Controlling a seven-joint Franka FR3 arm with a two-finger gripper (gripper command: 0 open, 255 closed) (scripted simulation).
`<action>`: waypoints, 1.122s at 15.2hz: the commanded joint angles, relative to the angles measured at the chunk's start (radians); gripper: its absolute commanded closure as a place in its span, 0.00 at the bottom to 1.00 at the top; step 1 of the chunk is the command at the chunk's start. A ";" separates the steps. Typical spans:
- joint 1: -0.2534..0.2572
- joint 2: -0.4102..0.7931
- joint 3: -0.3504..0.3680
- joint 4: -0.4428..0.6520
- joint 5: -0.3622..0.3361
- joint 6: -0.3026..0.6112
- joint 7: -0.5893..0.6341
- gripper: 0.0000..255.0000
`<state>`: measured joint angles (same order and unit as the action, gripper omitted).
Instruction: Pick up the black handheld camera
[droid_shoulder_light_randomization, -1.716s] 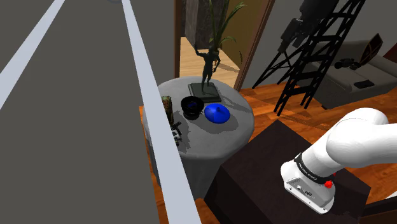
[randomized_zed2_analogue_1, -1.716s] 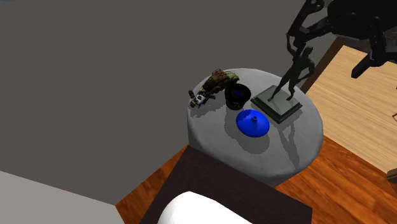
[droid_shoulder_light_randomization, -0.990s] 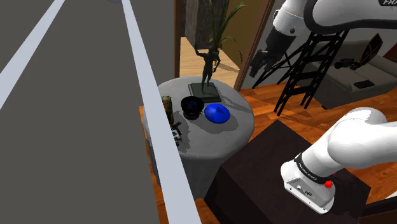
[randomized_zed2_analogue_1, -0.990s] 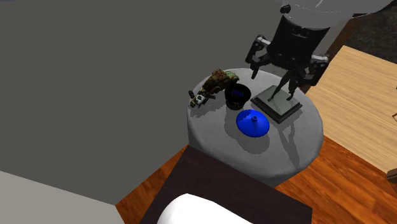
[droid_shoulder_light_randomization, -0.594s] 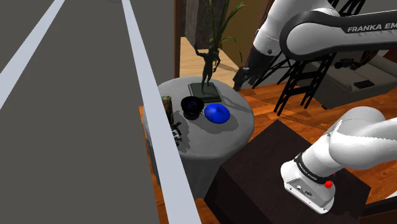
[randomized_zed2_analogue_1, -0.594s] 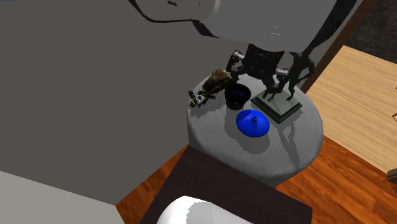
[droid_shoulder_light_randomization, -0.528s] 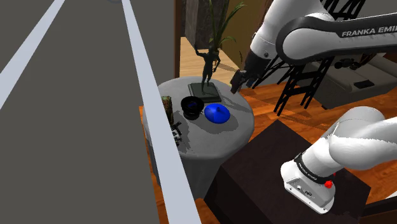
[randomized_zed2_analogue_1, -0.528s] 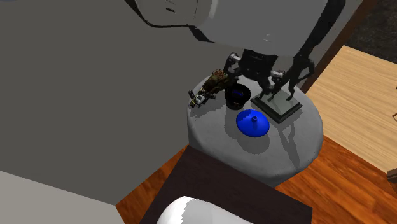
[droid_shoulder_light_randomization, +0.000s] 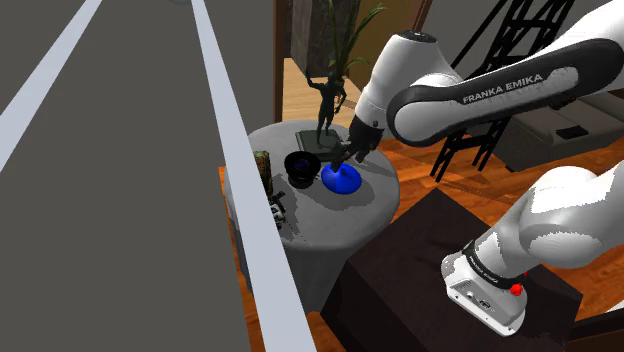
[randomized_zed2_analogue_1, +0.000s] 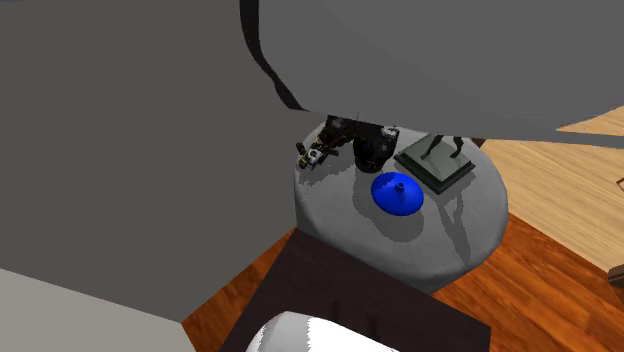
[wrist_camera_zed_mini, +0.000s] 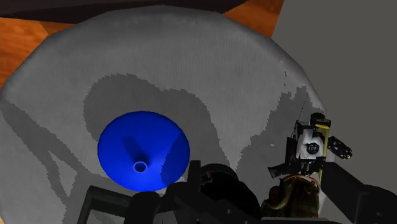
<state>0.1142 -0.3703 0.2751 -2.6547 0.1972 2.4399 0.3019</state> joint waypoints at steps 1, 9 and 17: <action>0.005 0.074 0.026 0.010 0.003 0.073 0.027 0.00; 0.009 0.412 0.111 0.112 -0.126 0.328 0.212 0.00; 0.164 0.744 0.005 0.305 -0.368 0.480 0.465 0.00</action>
<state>0.2454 0.3233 0.3046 -2.3818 -0.1405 2.8981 0.7316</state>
